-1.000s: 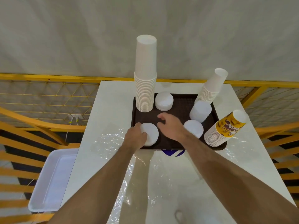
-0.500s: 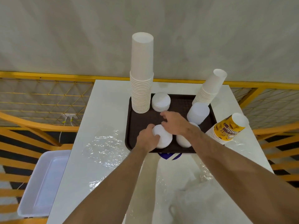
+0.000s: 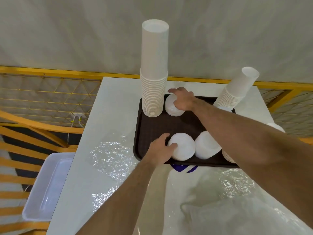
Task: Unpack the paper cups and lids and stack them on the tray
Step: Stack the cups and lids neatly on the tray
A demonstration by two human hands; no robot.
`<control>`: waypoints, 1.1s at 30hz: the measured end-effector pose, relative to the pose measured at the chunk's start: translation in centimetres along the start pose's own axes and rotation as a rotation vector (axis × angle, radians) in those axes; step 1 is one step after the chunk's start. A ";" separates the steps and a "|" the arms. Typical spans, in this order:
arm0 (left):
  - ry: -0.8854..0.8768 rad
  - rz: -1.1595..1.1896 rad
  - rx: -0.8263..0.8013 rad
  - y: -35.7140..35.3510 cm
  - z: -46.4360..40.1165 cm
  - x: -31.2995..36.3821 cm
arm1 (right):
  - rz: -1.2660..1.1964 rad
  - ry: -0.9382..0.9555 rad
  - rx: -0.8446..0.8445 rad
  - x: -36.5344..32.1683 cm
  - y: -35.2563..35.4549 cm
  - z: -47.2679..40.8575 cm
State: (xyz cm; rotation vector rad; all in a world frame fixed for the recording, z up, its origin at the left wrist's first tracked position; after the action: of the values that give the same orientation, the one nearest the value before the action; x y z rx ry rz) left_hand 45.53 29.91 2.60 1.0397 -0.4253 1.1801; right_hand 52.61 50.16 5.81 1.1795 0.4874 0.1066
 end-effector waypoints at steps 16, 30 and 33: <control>-0.054 -0.088 -0.028 -1.5 -0.8 0.9 | 0.249 0.044 -0.431 2.8 0.6 2.3; -0.195 -0.181 0.139 -0.2 -1.3 3.2 | 0.038 0.063 -0.117 3.3 5.7 6.2; -0.364 -0.413 0.183 -1.2 -1.9 5.5 | -0.051 0.044 0.252 3.9 11.1 7.1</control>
State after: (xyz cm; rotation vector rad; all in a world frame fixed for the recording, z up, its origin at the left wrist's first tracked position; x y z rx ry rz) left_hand 48.20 34.50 5.26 1.4323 -0.3646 0.6691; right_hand 61.01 49.68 16.73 1.4121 0.5814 0.0272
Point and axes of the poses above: each hand's wrist, its own z-axis away from the middle knuckle, its own y-axis out of the back of the hand, x = y × z, the point moved 1 cm from there along -z, towards the middle knuckle, and after that the axes turned 5 degrees about x, right-handed, at the moved point
